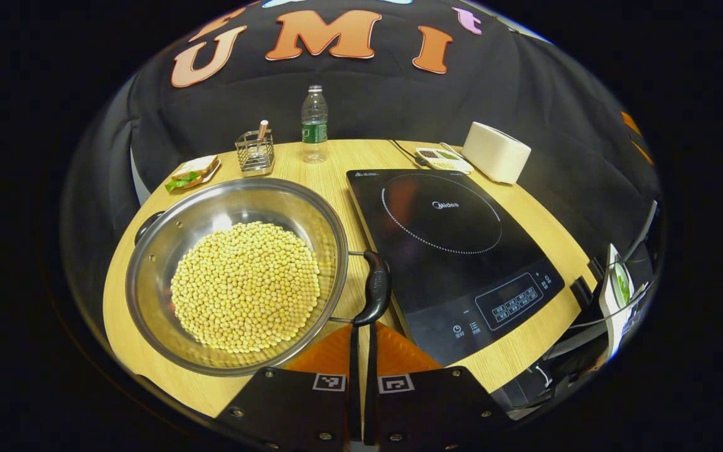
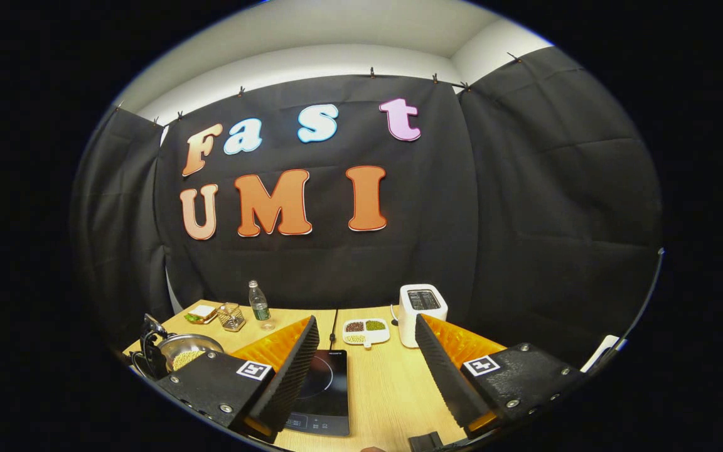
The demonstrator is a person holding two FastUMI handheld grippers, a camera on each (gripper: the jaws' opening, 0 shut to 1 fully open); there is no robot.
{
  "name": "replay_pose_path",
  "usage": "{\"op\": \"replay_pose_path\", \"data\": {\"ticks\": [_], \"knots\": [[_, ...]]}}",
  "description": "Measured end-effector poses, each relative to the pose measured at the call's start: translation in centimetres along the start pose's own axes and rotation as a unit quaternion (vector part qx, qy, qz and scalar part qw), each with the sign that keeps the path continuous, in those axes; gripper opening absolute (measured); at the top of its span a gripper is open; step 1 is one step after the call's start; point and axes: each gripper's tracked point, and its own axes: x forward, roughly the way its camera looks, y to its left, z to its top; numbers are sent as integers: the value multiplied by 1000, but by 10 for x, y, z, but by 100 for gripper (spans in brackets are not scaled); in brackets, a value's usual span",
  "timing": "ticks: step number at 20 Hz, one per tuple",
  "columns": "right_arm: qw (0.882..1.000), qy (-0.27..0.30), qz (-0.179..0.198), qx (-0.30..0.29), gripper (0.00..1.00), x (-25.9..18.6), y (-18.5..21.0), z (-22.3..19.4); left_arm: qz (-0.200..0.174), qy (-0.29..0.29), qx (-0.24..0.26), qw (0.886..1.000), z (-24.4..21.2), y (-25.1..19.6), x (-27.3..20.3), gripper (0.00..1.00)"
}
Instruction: First push the handle of the pot to place it horizontally, then grasp the pot with both hands and set it on the induction cooktop.
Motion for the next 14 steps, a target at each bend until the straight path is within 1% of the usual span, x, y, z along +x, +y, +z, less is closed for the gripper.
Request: {"op": "replay_pose_path", "data": {"ticks": [14], "knots": [[1000, 9, -28, 0, 95, 22, -27, -10, 4, 0, 11, 1000, 28, -2, 32, 4]]}}
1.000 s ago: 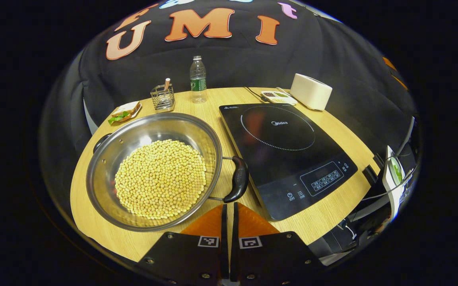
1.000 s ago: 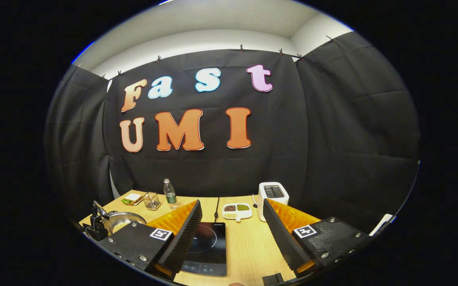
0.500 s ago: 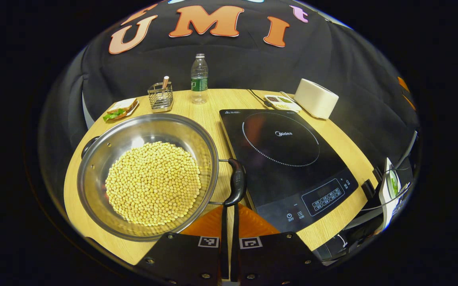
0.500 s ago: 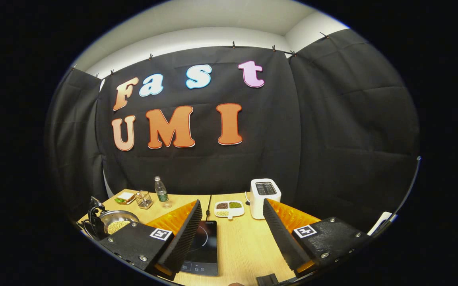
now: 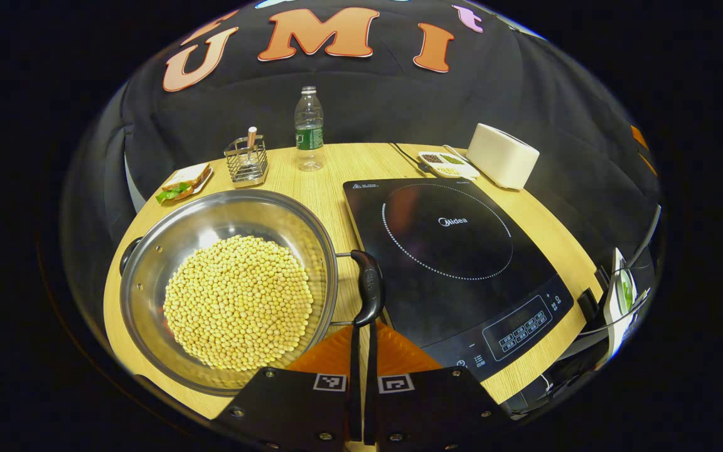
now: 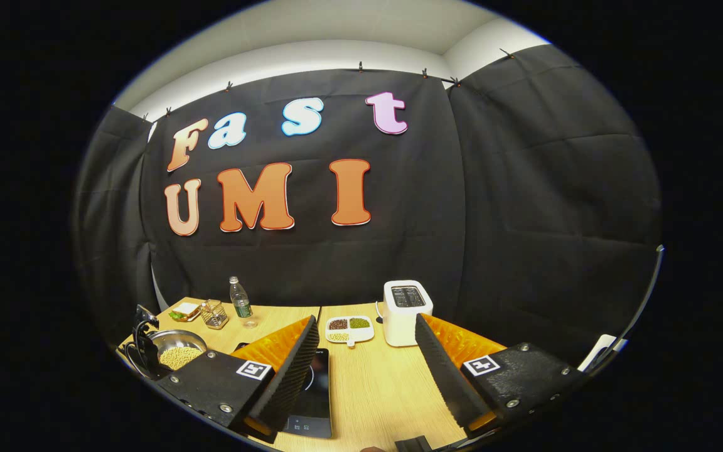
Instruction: First push the handle of the pot to place it horizontally, then grasp the pot with both hands and set it on the induction cooktop.
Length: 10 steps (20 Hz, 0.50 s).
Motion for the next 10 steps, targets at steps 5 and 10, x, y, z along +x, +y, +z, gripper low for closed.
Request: {"op": "replay_pose_path", "data": {"ticks": [5, 10], "knots": [[1000, 7, -5, -1, 95, 12, -2, -6, -4, 0, 1, 1000, 9, 1, 10, 3], [1000, 17, -10, 4, 95, 26, -5, -15, -4, -4, 9, 1000, 21, 2, 22, 2]]}}
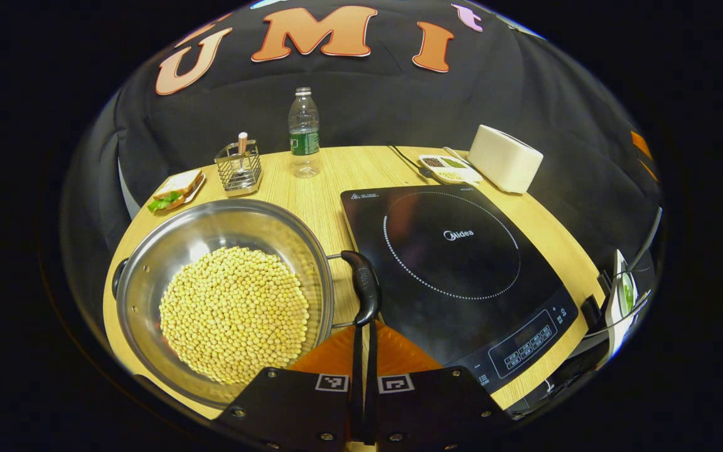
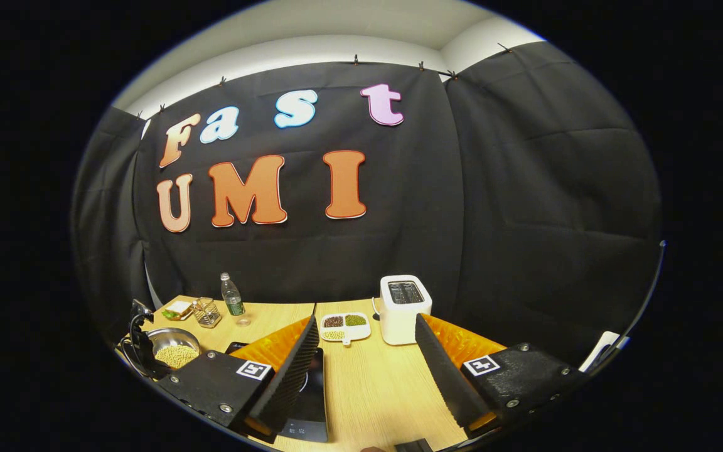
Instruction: First push the handle of the pot to place it horizontally, then grasp the pot with both hands and set it on the induction cooktop.
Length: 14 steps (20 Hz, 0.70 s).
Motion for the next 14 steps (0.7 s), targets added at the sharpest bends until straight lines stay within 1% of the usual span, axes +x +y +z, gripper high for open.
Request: {"op": "replay_pose_path", "data": {"ticks": [3, 4, 5, 6, 7, 9, 10, 11, 12, 14], "knots": [[1000, 8, -3, 1, 95, 8, -2, -6, 0, -2, 2, 1000, 6, -1, 5, 4], [1000, 9, -4, 1, 95, 9, -2, -6, 0, -3, 3, 1000, 9, 0, 7, 2], [1000, 9, -5, 3, 95, 11, -3, -6, 0, -5, 4, 1000, 12, 0, 10, 4], [1000, 9, -6, 4, 95, 12, -3, -6, 0, -6, 5, 1000, 16, 0, 13, 2], [1000, 8, -8, 3, 95, 13, -3, -5, 0, -6, 6, 1000, 18, 0, 16, 4], [1000, 6, -12, 0, 95, 16, -5, -4, 0, -9, 8, 1000, 23, 1, 22, 5], [1000, 5, -14, -1, 95, 15, -6, -4, -1, -10, 8, 1000, 26, 1, 24, 2], [1000, 4, -15, -1, 95, 15, -6, -2, -2, -12, 7, 1000, 28, 0, 26, 2], [1000, 4, -16, -2, 95, 15, -6, -2, -4, -13, 6, 1000, 31, 1, 27, 5], [1000, 3, -19, -3, 95, 15, -5, 0, -10, -16, 5, 1000, 36, -1, 30, 4]]}}
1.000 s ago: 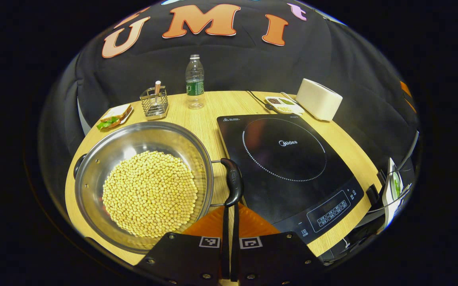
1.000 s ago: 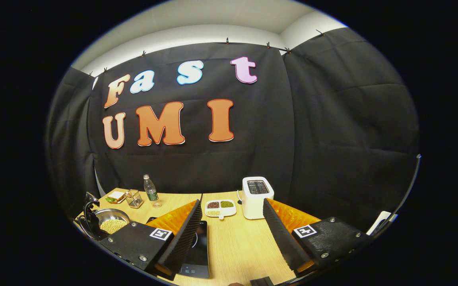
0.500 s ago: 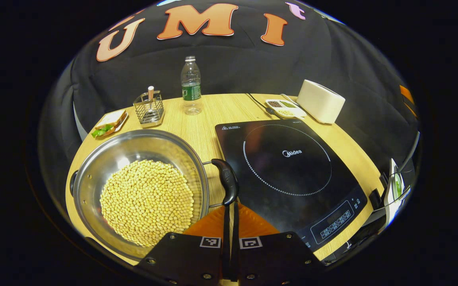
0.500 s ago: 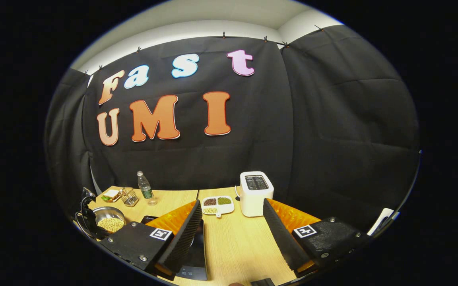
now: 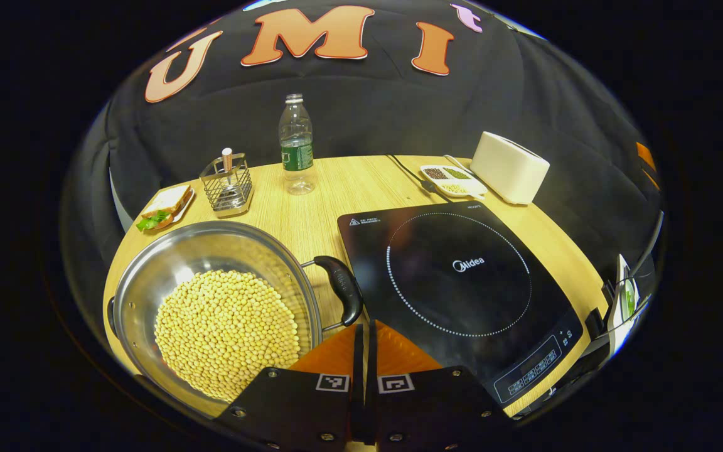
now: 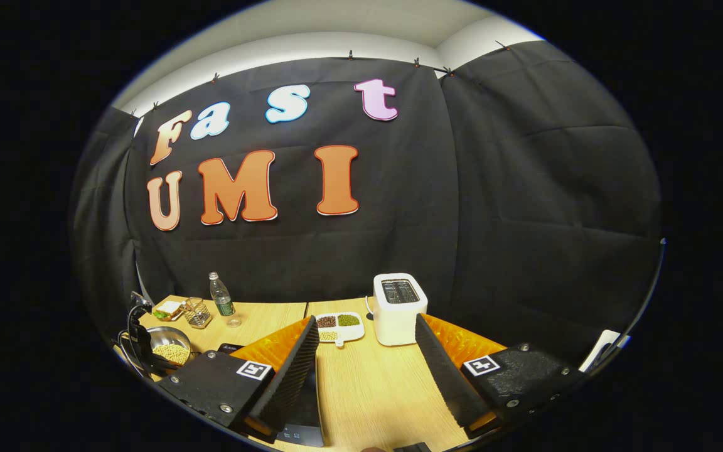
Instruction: First push the handle of the pot to place it horizontally, then grasp the pot with both hands and set it on the induction cooktop.
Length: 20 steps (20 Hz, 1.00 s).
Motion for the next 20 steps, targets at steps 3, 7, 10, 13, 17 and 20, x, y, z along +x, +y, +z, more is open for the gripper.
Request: {"op": "replay_pose_path", "data": {"ticks": [3, 7, 10, 13, 17, 20], "knots": [[1000, -2, -4, -3, 95, -2, 2, 2, -5, -10, 4, 1000, 8, -2, 2, 2], [1000, -6, -4, -7, 95, -10, 10, 7, -13, -33, 4, 999, 20, -4, -15, 2], [1000, -20, -2, -9, 95, -21, 19, 18, -19, -63, 0, 998, 34, 0, -43, 2], [999, -38, 5, -16, 95, -37, 36, 31, -14, -103, -2, 995, 49, 12, -79, 2], [998, -61, 24, -23, 95, -60, 64, 45, 6, -162, -4, 987, 63, 43, -133, 2], [996, -75, 37, -26, 95, -73, 88, 53, 23, -197, -16, 980, 66, 73, -171, 2]]}}
